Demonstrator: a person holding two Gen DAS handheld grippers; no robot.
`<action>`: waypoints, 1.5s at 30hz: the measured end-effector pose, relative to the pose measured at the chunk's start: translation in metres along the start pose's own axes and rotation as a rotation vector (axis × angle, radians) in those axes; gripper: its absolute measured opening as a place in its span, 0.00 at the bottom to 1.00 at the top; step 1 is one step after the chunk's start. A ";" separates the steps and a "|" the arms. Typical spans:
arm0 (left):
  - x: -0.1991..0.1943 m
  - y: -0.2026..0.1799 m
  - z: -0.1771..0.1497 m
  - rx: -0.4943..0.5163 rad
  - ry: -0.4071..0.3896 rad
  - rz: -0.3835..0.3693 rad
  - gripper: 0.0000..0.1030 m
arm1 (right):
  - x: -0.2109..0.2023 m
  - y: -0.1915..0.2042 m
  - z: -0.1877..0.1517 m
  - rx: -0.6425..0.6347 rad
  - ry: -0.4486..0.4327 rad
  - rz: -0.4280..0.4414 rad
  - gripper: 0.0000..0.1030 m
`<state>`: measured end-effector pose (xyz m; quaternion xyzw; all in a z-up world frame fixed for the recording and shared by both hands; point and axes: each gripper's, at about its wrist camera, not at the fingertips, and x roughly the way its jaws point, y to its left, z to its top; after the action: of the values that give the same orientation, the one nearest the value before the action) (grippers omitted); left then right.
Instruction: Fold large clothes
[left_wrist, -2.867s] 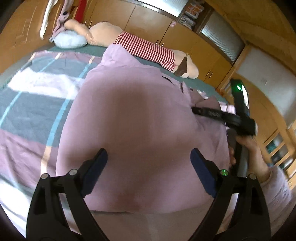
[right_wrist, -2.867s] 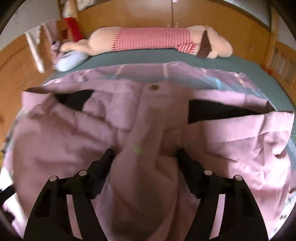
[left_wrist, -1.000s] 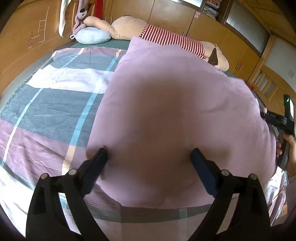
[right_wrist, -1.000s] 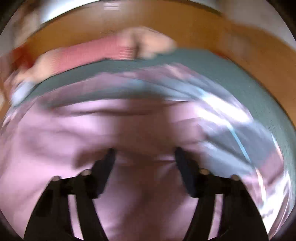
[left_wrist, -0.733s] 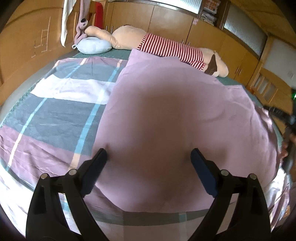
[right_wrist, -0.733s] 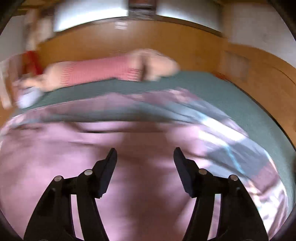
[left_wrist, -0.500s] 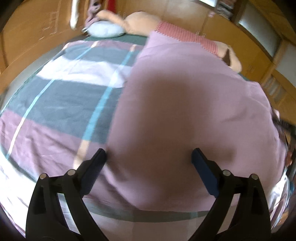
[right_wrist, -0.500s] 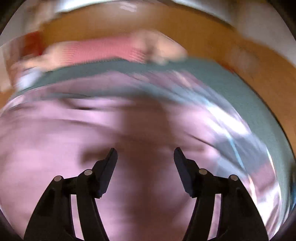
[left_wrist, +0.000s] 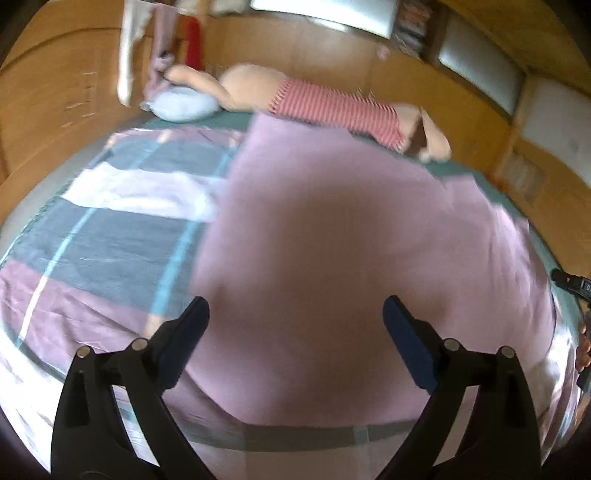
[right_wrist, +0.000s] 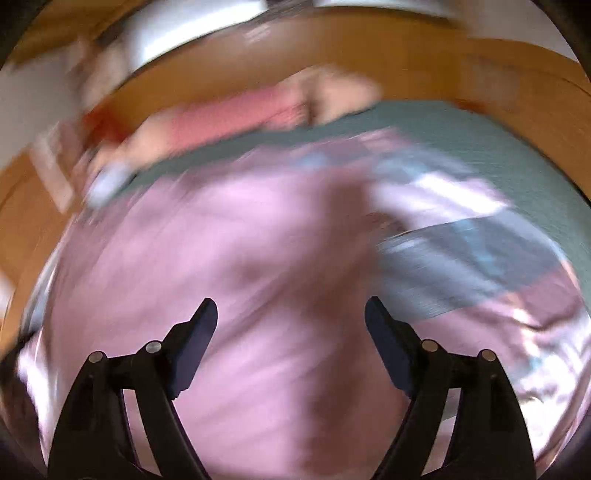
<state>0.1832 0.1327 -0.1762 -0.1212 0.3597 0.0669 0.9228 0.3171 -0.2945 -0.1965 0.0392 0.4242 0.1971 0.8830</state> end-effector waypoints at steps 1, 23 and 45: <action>0.008 -0.002 -0.004 0.011 0.035 0.024 0.93 | 0.007 0.000 -0.005 -0.001 0.038 0.011 0.80; 0.017 0.009 -0.008 -0.024 0.079 0.042 0.98 | 0.016 0.005 -0.050 0.069 0.079 -0.260 0.87; 0.019 -0.007 -0.013 0.051 0.073 0.067 0.98 | 0.029 0.135 -0.007 -0.053 0.038 -0.225 0.87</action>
<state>0.1900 0.1230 -0.1976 -0.0878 0.3985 0.0841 0.9091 0.2858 -0.1603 -0.1907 -0.0357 0.4370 0.1087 0.8921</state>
